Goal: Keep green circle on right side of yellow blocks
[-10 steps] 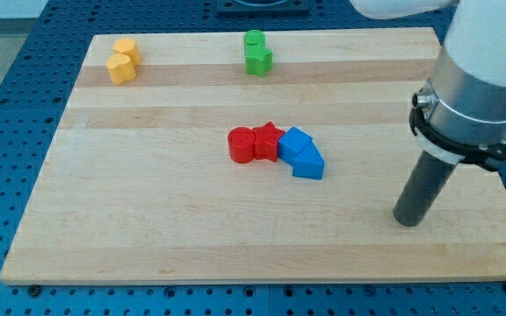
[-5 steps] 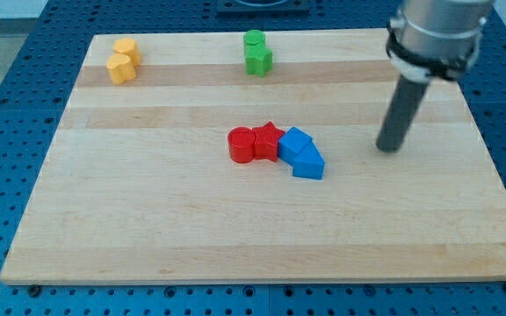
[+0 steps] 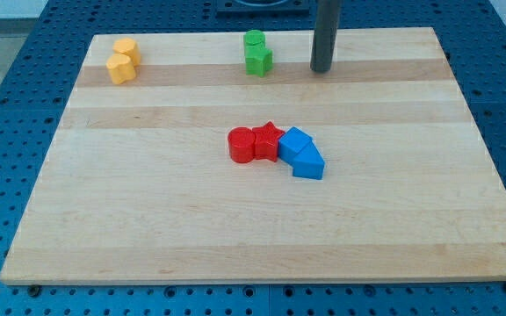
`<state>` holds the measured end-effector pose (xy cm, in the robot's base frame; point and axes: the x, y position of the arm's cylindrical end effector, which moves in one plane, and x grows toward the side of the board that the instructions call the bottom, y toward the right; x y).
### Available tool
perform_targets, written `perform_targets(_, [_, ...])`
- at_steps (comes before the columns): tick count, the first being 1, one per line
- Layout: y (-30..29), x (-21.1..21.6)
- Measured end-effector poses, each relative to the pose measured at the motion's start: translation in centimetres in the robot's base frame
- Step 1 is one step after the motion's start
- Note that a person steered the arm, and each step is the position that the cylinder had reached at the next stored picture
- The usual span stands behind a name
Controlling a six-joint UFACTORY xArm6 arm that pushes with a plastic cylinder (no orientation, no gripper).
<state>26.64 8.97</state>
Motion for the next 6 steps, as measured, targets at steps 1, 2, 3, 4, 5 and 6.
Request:
perform_targets(1, [-0.1,-0.6])
perform_targets(2, [-4.2,-3.8])
perform_targets(3, [-6.1,-3.8])
perform_targets(4, [-6.4,-4.2])
perform_targets(5, [-7.9,-5.2])
perform_targets(6, [-10.2,-5.4])
